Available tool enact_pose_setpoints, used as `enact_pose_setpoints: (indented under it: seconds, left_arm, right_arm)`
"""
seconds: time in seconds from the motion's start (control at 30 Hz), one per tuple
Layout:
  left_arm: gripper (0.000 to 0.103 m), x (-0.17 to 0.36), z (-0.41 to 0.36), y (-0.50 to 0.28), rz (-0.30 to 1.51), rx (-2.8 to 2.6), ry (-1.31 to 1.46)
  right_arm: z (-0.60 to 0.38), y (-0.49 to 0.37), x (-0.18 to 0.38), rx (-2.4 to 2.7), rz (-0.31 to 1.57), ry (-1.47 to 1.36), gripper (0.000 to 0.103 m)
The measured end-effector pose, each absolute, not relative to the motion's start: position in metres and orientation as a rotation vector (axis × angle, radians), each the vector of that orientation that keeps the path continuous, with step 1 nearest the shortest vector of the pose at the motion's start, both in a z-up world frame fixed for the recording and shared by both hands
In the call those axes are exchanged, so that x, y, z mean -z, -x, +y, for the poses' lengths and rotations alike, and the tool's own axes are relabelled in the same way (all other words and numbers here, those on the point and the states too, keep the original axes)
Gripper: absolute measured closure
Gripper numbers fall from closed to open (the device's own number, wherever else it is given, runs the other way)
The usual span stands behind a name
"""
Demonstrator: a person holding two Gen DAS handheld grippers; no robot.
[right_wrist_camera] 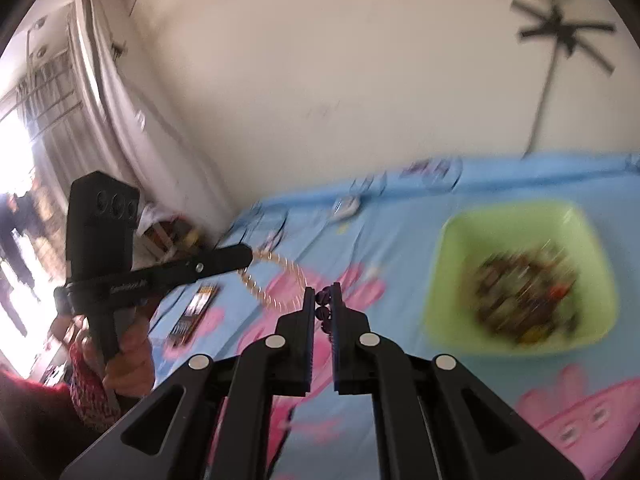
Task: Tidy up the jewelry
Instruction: 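Carry the purple bracelet into the green tray and open the right gripper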
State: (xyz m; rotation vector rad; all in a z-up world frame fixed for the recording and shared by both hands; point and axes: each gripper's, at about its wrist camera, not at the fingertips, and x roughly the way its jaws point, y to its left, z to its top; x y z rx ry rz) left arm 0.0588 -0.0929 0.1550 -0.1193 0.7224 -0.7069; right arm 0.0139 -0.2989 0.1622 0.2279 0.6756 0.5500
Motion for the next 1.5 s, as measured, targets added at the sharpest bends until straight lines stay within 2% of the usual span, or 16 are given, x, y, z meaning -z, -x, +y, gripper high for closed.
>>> enact_pose_setpoints:
  seconds: [0.17,0.33,0.37,0.4,0.47,0.63,0.77,0.93,1.07,1.1,1.43,1.5]
  left_arm:
    - [0.096,-0.166,-0.158,-0.092,0.708,0.808,0.068]
    - [0.096,-0.143,-0.212,-0.138,0.742,0.794,0.002]
    - [0.095,-0.138,-0.218,-0.145,0.753,0.785,-0.01]
    - [0.086,-0.13,-0.225,-0.156,0.772,0.766,-0.028]
    - [0.077,-0.12,-0.226,-0.169,0.806,0.71,-0.027]
    - [0.077,-0.125,-0.197,-0.169,0.739,0.691,0.07]
    - [0.076,-0.109,-0.198,-0.154,0.755,0.571,0.002]
    - [0.074,-0.087,-0.198,-0.097,0.723,0.618,-0.14]
    - [0.047,-0.083,-0.192,-0.065,0.663,0.641,-0.181]
    - [0.045,-0.083,-0.192,-0.061,0.668,0.644,-0.185]
    - [0.037,-0.066,-0.141,-0.006,0.693,0.489,-0.123]
    - [0.037,-0.058,-0.134,0.004,0.707,0.48,-0.108]
  right_arm:
    - [-0.339,-0.041,-0.185,-0.419,0.618,-0.246,0.103]
    - [-0.36,-0.082,-0.173,-0.325,0.671,-0.248,0.103]
    - [-0.361,-0.09,-0.169,-0.305,0.679,-0.243,0.103]
    - [-0.363,-0.102,-0.164,-0.267,0.696,-0.228,0.103]
    - [-0.371,-0.115,-0.158,-0.182,0.714,-0.218,0.103]
    - [-0.382,-0.087,-0.156,-0.148,0.614,-0.299,0.103]
    - [-0.384,-0.058,-0.141,-0.133,0.579,-0.415,0.103]
    - [-0.371,0.01,-0.12,-0.028,0.533,-0.557,0.103]
    - [-0.347,0.057,-0.109,0.093,0.559,-0.579,0.103]
    - [-0.342,0.066,-0.106,0.123,0.568,-0.572,0.103]
    - [-0.311,0.094,-0.063,0.173,0.689,-0.538,0.103]
    - [-0.307,0.099,-0.059,0.166,0.68,-0.532,0.087]
